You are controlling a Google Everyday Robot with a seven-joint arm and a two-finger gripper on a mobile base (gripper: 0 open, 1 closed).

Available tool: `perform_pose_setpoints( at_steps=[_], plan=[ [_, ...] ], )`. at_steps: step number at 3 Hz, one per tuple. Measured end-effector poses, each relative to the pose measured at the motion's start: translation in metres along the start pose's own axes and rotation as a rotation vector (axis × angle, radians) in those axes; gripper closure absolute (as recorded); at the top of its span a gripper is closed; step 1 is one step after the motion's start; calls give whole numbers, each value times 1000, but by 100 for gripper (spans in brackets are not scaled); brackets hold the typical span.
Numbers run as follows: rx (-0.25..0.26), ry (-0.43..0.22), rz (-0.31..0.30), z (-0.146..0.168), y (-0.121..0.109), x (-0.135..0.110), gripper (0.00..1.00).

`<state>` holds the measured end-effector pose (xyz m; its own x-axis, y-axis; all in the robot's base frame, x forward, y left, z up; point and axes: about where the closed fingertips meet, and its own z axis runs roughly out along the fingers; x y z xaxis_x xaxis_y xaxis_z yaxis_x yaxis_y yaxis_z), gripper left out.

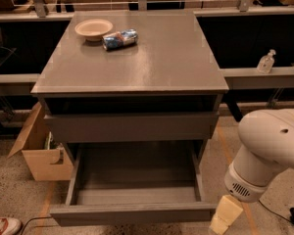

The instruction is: Close middle drawer

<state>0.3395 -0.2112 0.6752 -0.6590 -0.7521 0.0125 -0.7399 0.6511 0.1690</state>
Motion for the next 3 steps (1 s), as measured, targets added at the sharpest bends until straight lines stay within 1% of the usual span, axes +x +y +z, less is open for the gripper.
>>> perform_pose_setpoints(
  at_steps=[1,2,3],
  plan=[
    [-27,22,65,36,6,-4,0],
    [-50,37,114,63,14,-6,0],
    [-78,48,140,89,22,-10,0]
  ],
)
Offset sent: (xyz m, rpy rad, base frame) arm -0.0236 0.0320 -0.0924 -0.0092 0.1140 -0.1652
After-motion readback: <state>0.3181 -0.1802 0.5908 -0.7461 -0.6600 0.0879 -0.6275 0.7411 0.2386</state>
